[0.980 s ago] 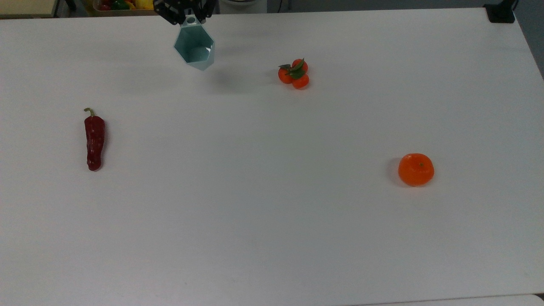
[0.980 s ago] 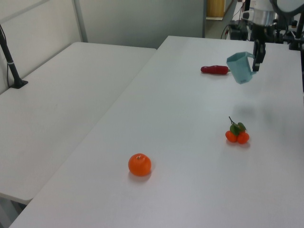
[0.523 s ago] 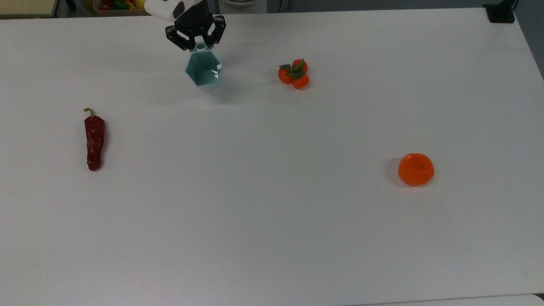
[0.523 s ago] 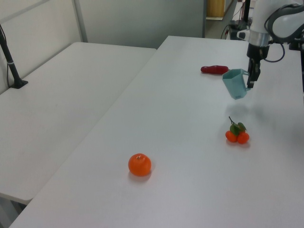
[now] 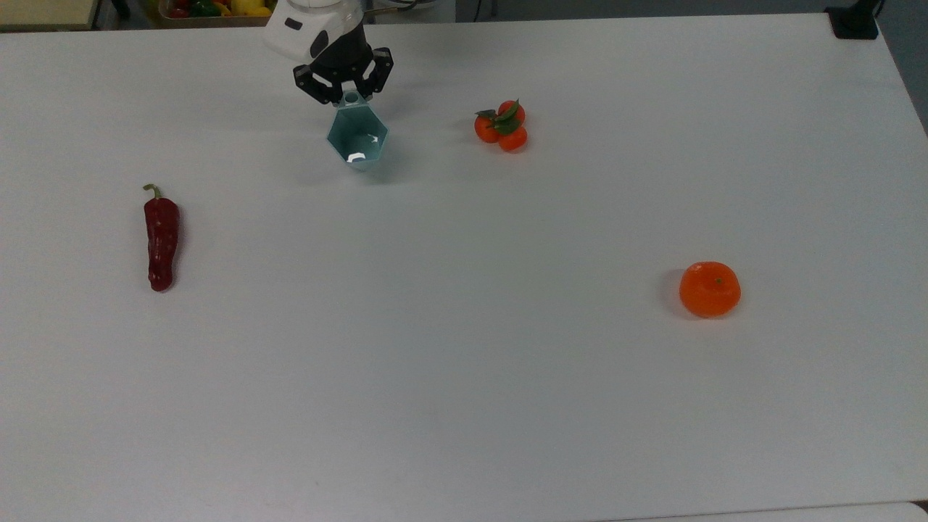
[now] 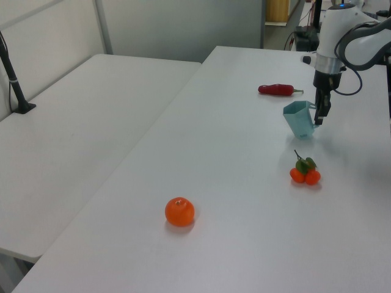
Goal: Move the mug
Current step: 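Lower the teal mug onto the table beside the leafy tangerines, then open the gripper and raise it away from the mug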
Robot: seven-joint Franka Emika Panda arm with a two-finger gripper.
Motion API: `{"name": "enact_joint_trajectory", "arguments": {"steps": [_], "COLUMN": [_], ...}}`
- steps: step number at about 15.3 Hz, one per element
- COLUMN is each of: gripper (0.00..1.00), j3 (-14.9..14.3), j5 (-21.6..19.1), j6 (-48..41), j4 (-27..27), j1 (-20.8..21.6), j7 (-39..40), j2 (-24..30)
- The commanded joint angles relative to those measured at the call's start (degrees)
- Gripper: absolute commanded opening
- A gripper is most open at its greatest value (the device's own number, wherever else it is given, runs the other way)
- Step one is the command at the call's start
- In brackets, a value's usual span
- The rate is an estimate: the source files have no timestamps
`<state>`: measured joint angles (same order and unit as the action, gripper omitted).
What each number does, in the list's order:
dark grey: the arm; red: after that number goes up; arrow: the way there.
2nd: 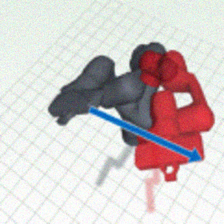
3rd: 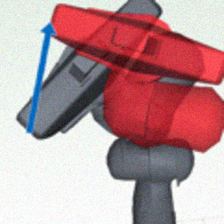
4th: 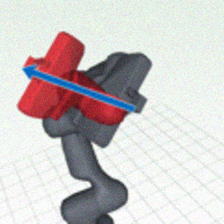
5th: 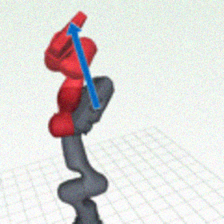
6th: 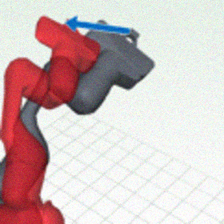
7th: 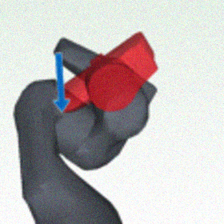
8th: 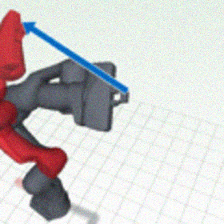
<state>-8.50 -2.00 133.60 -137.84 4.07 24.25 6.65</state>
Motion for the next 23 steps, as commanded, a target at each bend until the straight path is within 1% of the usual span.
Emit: {"name": "enact_joint_trajectory", "arguments": {"steps": [1, 2, 3, 5, 8, 10, 12, 14, 23], "gripper": [0.25, 0.31, 0.41, 0.49, 0.66, 0.73, 0.85, 1.00, 1.00], "j3": [-0.1, -0.1, -0.1, -0.1, -0.1, -0.1, -0.1, -0.1, -0.1], "j5": [0.9, 0.9, 0.9, 0.9, 0.9, 0.9, 0.9, 0.9, 0.9], "j6": [0.6, 0.4, 0.3, 0.3, 0.3, 0.2, 0.2, 0.2, -0.5], "j4": [-1.1, -1.1, -1.1, -1.1, -1.1, -1.1, -1.1, -1.0, -0.9], "j1": [0.6, 0.6, 0.6, 0.6, 0.6, 0.6, 0.6, 0.6, 0.5], "j7": [-0.3, -0.3, -0.3, -0.4, -0.4, -0.4, -0.4, -0.4, -0.4], "j2": [-0.3, -0.3, -0.3, -0.3, -0.3, -0.3, -0.3, -0.3, -0.2]}}
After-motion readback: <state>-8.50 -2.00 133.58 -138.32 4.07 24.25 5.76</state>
